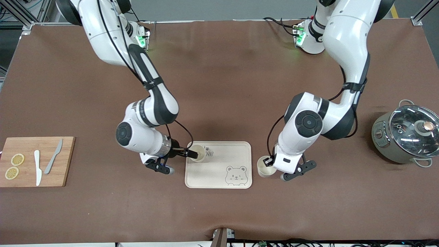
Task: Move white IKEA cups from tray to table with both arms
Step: 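Lift the cup with the left gripper while the right gripper reaches the tray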
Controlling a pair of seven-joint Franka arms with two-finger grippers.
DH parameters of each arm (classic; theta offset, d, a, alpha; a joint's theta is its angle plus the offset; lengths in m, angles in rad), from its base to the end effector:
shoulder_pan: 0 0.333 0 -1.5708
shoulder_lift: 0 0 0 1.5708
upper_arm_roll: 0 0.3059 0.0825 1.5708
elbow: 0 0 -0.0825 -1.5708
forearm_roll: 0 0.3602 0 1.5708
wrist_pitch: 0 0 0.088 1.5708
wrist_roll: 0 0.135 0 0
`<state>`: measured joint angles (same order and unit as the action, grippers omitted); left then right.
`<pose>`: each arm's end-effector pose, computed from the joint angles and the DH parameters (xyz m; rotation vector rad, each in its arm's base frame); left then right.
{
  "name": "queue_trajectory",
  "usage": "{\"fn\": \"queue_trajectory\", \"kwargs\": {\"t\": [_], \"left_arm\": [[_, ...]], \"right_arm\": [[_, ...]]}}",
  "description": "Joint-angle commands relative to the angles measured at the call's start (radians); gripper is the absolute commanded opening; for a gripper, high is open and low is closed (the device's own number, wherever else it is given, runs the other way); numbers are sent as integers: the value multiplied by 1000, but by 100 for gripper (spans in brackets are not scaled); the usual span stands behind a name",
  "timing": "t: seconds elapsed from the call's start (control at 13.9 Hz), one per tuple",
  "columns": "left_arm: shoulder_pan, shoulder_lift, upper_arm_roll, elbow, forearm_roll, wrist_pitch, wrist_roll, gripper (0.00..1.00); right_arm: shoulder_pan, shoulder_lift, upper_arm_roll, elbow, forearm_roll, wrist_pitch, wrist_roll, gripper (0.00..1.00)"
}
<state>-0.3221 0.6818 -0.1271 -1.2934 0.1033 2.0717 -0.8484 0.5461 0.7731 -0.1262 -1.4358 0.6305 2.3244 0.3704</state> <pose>0.6613 -0.2878 0.3294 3.0311 0.5930 0.1391 0.6397 0.3284 0.2293 -2.6916 0.4308 0.0526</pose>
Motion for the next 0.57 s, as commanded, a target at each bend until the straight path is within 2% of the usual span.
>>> {"fn": "queue_trajectory", "kwargs": {"t": [0.0, 0.36, 0.5], "left_arm": [[49, -68, -3, -32, 32, -83, 98, 0], [132, -136, -6, -53, 32, -189, 207, 0], [155, -168, -5, -92, 38, -226, 256, 0]], "right_arm": [[11, 20, -10, 8, 15, 21, 10, 100], [11, 20, -9, 12, 34, 15, 53, 100], [21, 20, -9, 14, 34, 16, 73, 100]]}}
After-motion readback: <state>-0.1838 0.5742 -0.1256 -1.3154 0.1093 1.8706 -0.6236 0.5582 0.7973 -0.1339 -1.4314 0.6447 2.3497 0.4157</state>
